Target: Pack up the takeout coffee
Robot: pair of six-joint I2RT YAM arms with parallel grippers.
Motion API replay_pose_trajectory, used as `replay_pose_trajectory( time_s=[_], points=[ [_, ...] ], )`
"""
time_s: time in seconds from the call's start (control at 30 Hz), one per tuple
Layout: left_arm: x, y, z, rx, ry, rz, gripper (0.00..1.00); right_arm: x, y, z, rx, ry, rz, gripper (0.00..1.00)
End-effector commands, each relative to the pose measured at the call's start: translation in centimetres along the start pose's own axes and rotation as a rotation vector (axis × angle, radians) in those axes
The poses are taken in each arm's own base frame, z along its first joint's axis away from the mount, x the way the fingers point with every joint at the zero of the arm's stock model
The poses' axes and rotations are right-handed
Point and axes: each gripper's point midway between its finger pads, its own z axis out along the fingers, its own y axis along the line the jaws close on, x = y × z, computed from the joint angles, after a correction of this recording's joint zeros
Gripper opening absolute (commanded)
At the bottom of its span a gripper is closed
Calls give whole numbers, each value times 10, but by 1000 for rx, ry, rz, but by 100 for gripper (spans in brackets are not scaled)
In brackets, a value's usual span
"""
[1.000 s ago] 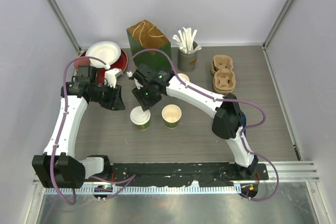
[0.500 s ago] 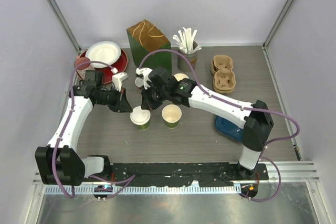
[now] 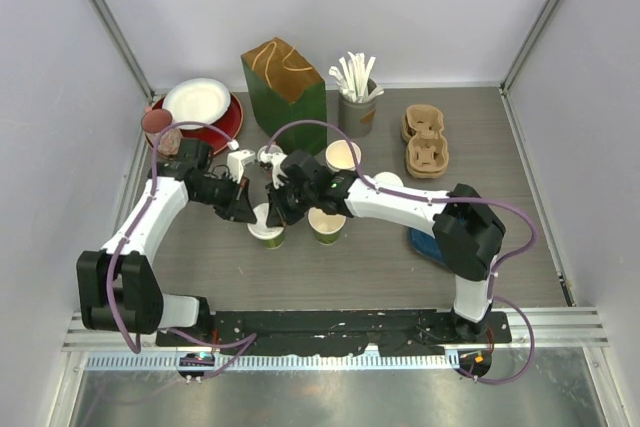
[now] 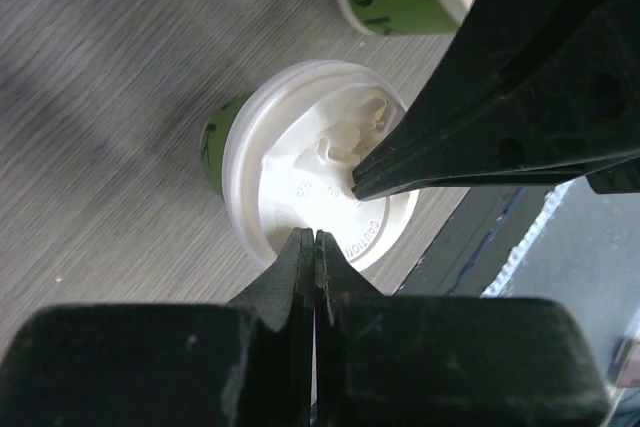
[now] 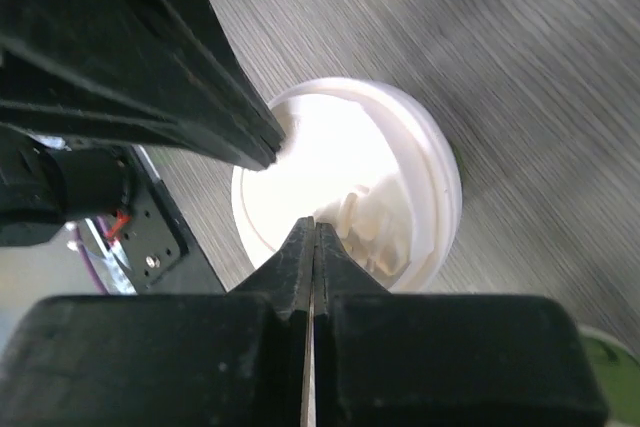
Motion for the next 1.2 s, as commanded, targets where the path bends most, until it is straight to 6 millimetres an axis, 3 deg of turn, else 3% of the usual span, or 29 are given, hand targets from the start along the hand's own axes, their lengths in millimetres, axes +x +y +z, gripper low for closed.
replay_pose_trajectory(
  time_s=[0.0,0.07,0.17,0.37,0.47,0.57,0.7,0.83,0.93,1.17],
  points=[
    [17,23,6,-72,71,87,0,27,-12,18,10,35,61,1],
    [22,23,9,-64,80,103,0,24,-12,15,16,27,58,1],
    [14,16,5,-47,52,113,0,11,-5,9,9,10,46,1],
    [-22,-34,-28,58,-80,153,0,-24,22,-6,-59,-39,14,1],
    [-26,-38,-34,59,-77,154,0,-46,37,-16,-91,-80,-14,1],
    [-20,-31,-28,37,-60,131,0,-58,43,-23,-96,-108,-29,1],
    [-8,-11,-16,-17,-30,108,0,-42,35,-13,-88,-72,-10,1],
    [10,8,1,-84,29,123,0,9,5,19,-50,21,51,1],
    [11,9,4,-87,44,139,0,24,-5,26,-26,56,75,1],
    [-9,-14,-12,-41,-22,171,0,-10,10,2,-35,-12,37,1]
  ],
)
